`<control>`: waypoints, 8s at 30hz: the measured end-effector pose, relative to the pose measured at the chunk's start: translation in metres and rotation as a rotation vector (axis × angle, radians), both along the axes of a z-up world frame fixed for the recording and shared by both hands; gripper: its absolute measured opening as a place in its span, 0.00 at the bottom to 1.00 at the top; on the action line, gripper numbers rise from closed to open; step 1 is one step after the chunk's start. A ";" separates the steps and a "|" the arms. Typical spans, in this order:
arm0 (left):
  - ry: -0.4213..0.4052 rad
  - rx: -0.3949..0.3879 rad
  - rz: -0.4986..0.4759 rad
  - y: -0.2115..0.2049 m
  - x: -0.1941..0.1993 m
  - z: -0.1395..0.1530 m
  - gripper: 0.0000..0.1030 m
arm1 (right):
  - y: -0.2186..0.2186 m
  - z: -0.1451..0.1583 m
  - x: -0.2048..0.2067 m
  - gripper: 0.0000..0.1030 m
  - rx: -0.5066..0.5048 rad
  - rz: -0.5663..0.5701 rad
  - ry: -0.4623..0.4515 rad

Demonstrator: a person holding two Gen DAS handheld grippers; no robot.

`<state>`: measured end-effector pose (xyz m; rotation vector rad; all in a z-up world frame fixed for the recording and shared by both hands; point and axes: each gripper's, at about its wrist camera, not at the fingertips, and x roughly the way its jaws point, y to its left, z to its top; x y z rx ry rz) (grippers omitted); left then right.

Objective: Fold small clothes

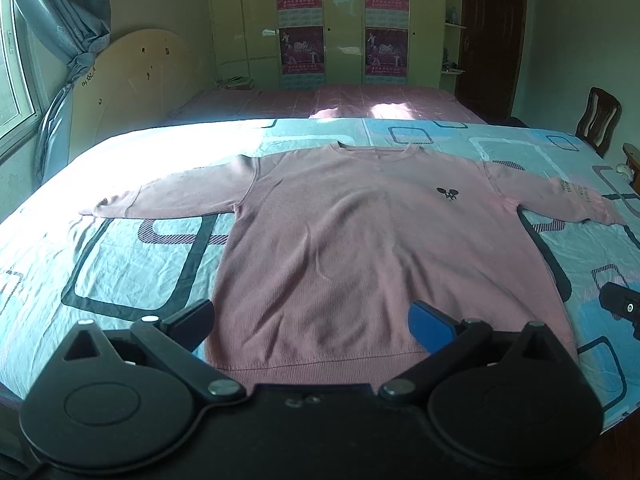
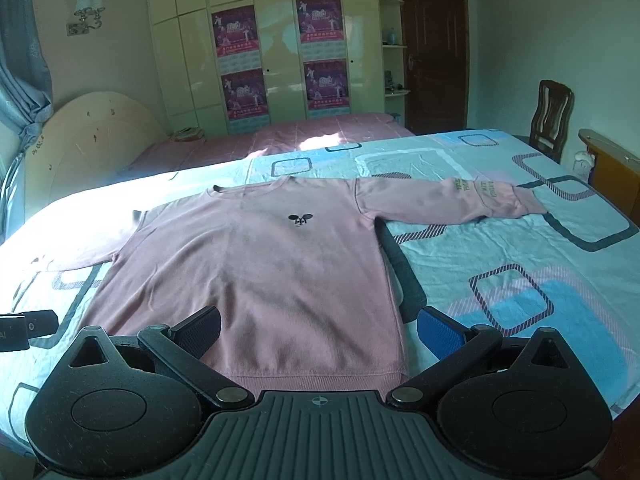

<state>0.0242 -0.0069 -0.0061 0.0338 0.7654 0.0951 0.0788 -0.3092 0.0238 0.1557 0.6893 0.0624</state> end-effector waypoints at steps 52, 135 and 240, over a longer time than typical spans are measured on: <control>0.119 -0.018 -0.039 -0.084 0.287 -0.102 0.95 | -0.327 -0.164 0.303 0.52 0.168 -0.619 0.174; 0.058 -0.246 0.101 0.035 0.335 -0.143 0.31 | -0.075 -0.157 0.290 0.11 -0.031 -0.016 0.173; -0.057 -0.422 0.678 0.462 0.263 -0.142 0.70 | 0.274 -0.128 0.316 0.46 -0.058 0.297 0.205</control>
